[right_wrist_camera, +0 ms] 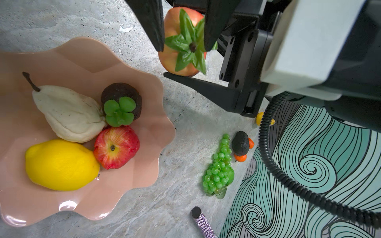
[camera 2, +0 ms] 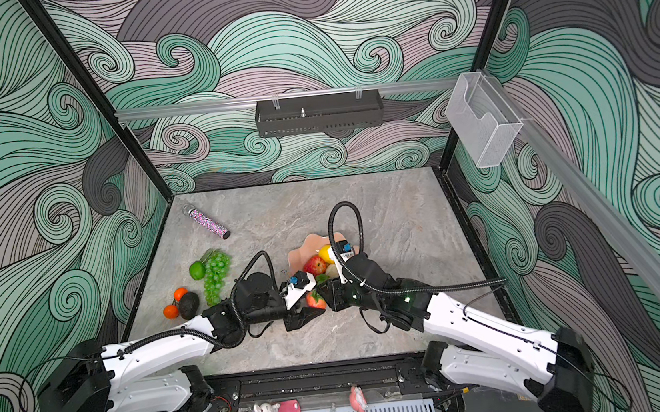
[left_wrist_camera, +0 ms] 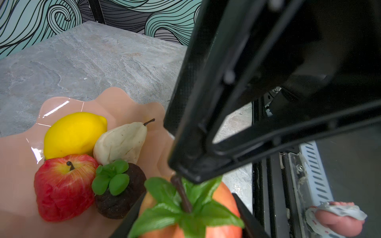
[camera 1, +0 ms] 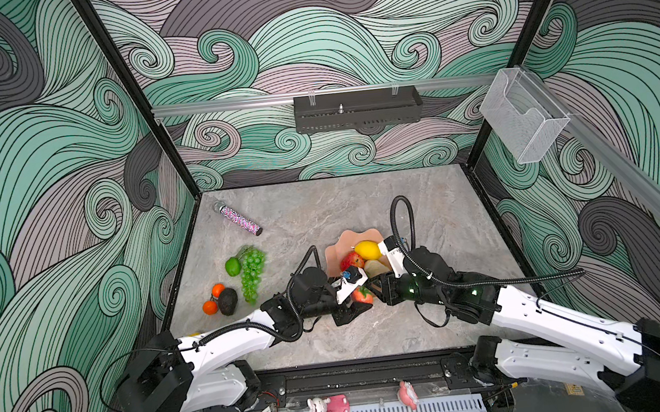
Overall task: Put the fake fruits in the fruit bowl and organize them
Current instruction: 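Carry the peach toward the bowl while the right gripper approaches it, then close the right gripper on the peach held by the left gripper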
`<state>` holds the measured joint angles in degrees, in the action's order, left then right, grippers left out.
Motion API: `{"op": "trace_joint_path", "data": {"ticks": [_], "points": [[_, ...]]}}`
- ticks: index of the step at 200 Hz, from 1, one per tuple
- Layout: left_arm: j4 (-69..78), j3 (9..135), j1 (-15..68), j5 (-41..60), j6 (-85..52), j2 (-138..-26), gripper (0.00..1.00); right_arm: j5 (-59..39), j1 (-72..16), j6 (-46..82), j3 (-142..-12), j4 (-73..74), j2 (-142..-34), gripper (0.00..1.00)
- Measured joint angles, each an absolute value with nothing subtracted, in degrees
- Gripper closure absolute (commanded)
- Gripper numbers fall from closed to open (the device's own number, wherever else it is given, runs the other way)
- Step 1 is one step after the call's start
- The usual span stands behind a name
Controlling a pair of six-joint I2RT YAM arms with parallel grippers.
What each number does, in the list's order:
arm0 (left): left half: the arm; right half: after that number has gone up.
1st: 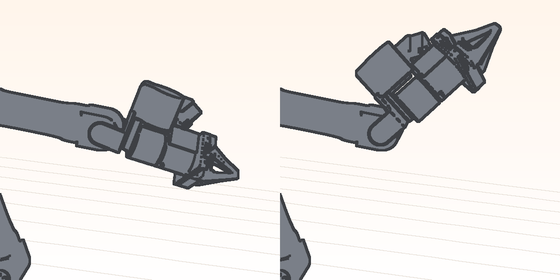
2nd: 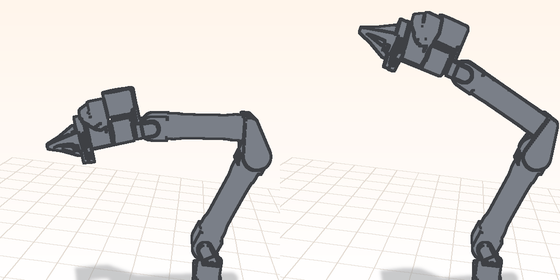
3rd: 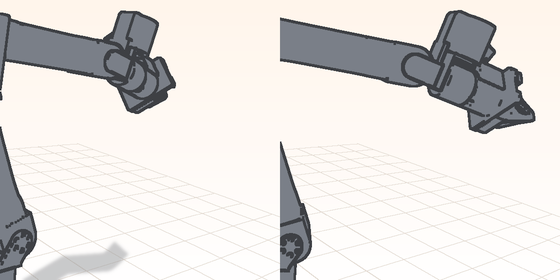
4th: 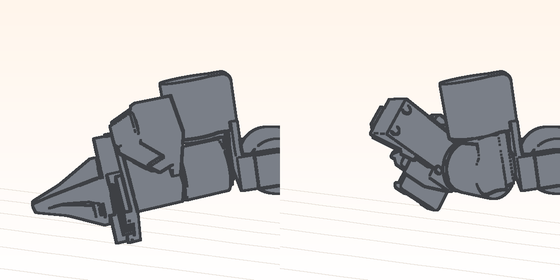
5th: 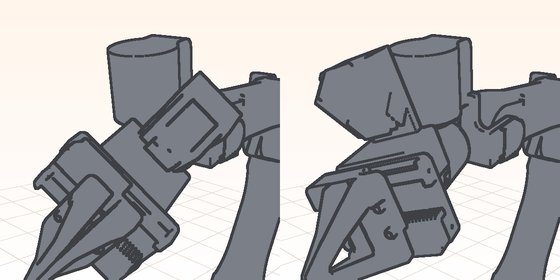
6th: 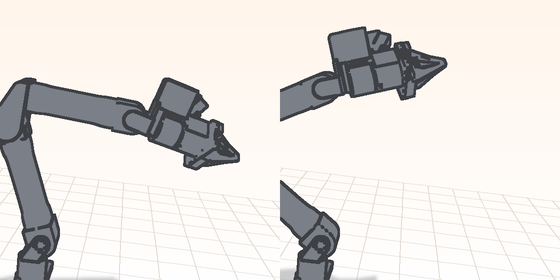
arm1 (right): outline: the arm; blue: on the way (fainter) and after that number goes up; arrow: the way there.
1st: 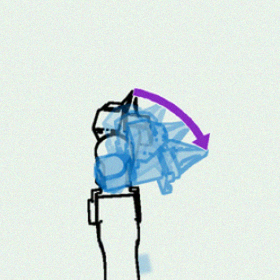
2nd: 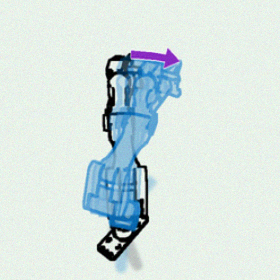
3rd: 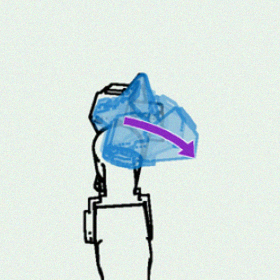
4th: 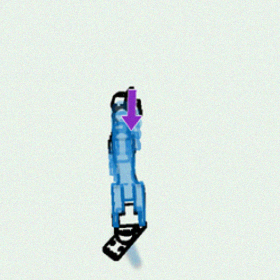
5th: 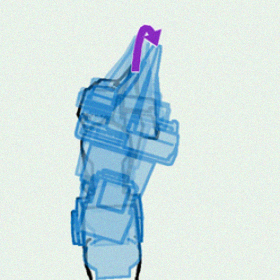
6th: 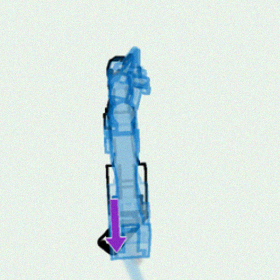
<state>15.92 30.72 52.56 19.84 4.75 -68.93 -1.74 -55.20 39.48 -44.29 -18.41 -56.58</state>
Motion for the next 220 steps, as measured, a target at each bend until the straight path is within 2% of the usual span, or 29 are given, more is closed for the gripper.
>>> {"op": "trace_joint_path", "data": {"ticks": [176, 220], "points": [[16.19, 30.72, 53.19, 18.17, 4.93, -69.56, 0.47, -1.76, -56.40, 40.12, -45.67, -17.69, -61.34, 0.91], [16.75, 30.72, 53.34, 15.64, 4.29, -69.54, 0.35, -1.63, -56.42, 40.10, -46.17, -17.93, -61.49, 0.94]]}}
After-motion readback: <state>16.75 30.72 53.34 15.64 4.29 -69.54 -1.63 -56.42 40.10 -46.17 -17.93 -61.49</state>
